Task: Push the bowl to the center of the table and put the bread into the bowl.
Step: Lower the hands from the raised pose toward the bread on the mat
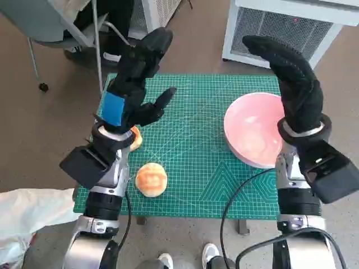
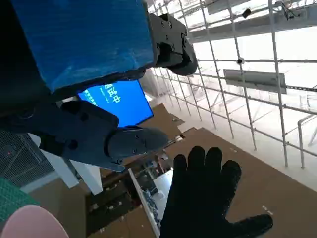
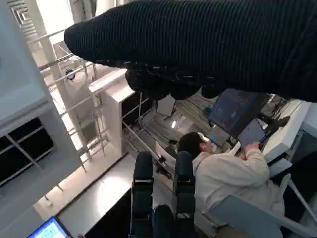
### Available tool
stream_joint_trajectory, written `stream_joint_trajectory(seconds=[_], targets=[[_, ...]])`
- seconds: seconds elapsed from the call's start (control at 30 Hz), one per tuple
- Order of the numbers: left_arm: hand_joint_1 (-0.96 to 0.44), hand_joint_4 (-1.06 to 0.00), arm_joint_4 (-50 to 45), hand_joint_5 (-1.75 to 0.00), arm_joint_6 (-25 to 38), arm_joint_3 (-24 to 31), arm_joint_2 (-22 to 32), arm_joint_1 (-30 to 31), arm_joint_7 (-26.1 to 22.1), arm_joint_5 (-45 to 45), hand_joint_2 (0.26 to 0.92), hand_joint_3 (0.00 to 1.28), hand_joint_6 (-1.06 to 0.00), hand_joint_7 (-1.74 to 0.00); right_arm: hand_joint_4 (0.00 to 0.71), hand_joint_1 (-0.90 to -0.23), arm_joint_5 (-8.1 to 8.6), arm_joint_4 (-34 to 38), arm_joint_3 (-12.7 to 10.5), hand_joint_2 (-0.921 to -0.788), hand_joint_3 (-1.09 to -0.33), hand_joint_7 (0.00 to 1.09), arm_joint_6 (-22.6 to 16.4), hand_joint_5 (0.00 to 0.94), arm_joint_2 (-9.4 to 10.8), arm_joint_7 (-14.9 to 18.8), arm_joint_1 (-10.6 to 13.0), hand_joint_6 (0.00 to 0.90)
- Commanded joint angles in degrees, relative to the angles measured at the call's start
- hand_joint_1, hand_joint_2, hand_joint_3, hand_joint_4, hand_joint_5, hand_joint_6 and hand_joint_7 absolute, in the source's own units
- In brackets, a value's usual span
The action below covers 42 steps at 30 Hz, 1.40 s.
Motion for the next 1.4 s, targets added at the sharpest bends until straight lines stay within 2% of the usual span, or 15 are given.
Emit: stream_joint_trajectory(seconds=[0.03,0.23,0.57,0.77,0.93,1.07,1.13,1.27,1.4], targets=[[-0.37,-0.3,0.0,0.0,-0.6,0.4,0.0,0.1,0.0,-0.2,0.921,0.4,-0.14,-0.51,0.233,-0.585,0.41,0.1,0.0,-0.921,-0.75,0.01,0.4,0.0,-0.1,0.5,0.9,0.326],[-0.37,-0.31,-0.1,0.0,-0.7,0.4,-0.1,0.1,0.0,-0.3,0.921,0.4,-0.14,-0.51,0.232,-0.585,-0.05,-0.2,0.0,-0.921,-0.75,0.01,0.3,0.0,-0.1,0.1,1.2,0.327],[-0.37,-0.31,-0.3,0.0,-0.6,0.3,0.0,0.2,0.0,-0.3,0.921,0.4,-0.13,-0.52,0.232,-0.59,0.12,-0.2,-0.1,-0.921,-0.748,0.01,0.4,0.0,0.1,0.1,1.5,0.328],[-0.38,-0.31,-0.4,0.0,-0.6,0.3,-0.1,0.4,-0.1,-0.3,0.921,0.4,-0.13,-0.53,0.233,-0.59,0.44,0.3,-0.6,-0.921,-0.747,0.01,0.1,0.001,-0.5,0.3,1.7,0.328],[-0.38,-0.31,-0.5,0.0,-0.5,0.2,-0.1,0.6,-0.1,-0.3,0.921,0.4,-0.13,-0.53,0.234,-0.583,0.45,3.0,-2.3,-0.921,-0.746,0.01,-1.2,0.003,-2.4,0.3,1.9,0.327],[-0.38,-0.31,-0.8,0.0,-0.5,0.3,0.0,1.0,0.0,-0.3,0.921,0.4,-0.13,-0.54,0.235,-0.577,-0.47,7.3,-4.5,-0.921,-0.751,0.01,-2.9,0.003,-4.9,-0.8,2.0,0.324],[-0.38,-0.31,-1.0,0.0,-0.5,0.3,0.1,1.2,0.0,-0.3,0.921,0.4,-0.13,-0.54,0.233,-0.567,-1.15,9.4,-5.7,-0.921,-0.759,0.01,-3.8,0.002,-6.0,-1.9,2.0,0.32],[-0.38,-0.31,-1.1,0.0,-0.4,0.7,0.5,1.6,-0.2,-0.5,0.921,0.4,-0.12,-0.54,0.229,-0.555,-3.57,14.4,-8.2,-0.921,-0.78,0.0,-4.7,0.0,-8.4,-6.6,2.2,0.312],[-0.39,-0.31,-1.0,0.0,-0.2,1.0,0.8,1.6,-0.4,-0.9,0.921,0.4,-0.12,-0.55,0.23,-0.56,-4.3,20.0,-10.3,-0.921,-0.788,0.0,-4.0,0.002,-10.5,-10.4,2.1,0.308]])
